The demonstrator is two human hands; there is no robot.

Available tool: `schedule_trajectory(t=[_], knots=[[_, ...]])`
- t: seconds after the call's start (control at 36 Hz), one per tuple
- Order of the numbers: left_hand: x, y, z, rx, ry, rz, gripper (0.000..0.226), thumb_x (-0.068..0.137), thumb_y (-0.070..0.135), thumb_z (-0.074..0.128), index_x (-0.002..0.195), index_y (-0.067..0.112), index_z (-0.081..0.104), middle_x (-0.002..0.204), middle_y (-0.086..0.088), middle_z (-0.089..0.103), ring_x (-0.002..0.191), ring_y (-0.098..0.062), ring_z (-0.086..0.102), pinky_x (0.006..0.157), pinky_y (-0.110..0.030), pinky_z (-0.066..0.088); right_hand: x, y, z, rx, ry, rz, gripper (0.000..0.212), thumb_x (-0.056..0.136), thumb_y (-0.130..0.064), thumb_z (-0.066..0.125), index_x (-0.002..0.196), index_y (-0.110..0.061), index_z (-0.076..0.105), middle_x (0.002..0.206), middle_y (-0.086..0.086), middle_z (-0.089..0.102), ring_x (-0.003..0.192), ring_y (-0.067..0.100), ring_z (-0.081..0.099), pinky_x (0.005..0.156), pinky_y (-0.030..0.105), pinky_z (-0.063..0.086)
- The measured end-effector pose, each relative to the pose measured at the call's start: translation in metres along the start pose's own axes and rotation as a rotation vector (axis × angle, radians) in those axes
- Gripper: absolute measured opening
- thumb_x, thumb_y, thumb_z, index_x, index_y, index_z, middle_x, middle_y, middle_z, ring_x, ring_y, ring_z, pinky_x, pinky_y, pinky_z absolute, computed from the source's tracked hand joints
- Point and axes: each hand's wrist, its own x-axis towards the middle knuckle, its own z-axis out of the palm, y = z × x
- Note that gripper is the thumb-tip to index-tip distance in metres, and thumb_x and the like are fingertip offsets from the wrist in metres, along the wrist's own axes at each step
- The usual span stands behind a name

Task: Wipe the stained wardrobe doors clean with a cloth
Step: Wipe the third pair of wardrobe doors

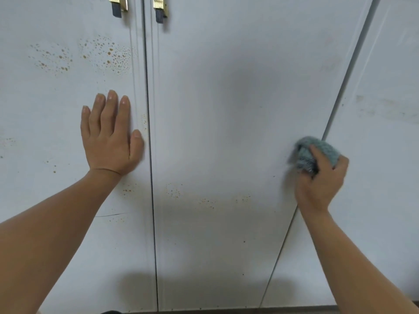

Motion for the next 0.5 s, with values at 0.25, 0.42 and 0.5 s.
schedule_trajectory(t=[0.25,0.42,0.5], knots=[[0.0,-0.001,0.001,-0.003,0.013,0.004,0.066,0.103,0.037,0.038,0.164,0.013,0.03,0.166,-0.015,0.034,0.156,-0.034,0.026,0.128,-0.055,0.018,-0.044,0.014,0.016,-0.109,-0.368,-0.407,0.053,0.087,-0.026,0.054,0.136,-0.008,0.061,0.124,0.025,0.05,0.109,0.04,0.048,0.082,0.048,0.056],[-0.002,-0.002,0.002,0.004,0.022,0.008,0.066,0.103,0.038,0.038,0.164,0.012,0.031,0.166,-0.016,0.035,0.156,-0.034,0.026,0.127,-0.056,0.021,-0.049,-0.001,0.029,0.015,-0.044,0.035,0.056,0.084,-0.019,0.049,0.137,-0.003,0.059,0.118,0.028,0.049,0.107,0.032,0.049,0.089,0.024,0.041],[-0.001,-0.002,0.002,-0.005,0.02,0.008,0.066,0.103,0.037,0.038,0.163,0.012,0.032,0.165,-0.016,0.036,0.155,-0.035,0.028,0.127,-0.056,0.02,-0.07,-0.007,0.039,-0.014,-0.23,-0.307,0.05,0.088,-0.017,0.055,0.135,0.0,0.059,0.118,0.027,0.051,0.106,0.034,0.047,0.096,0.026,0.043]])
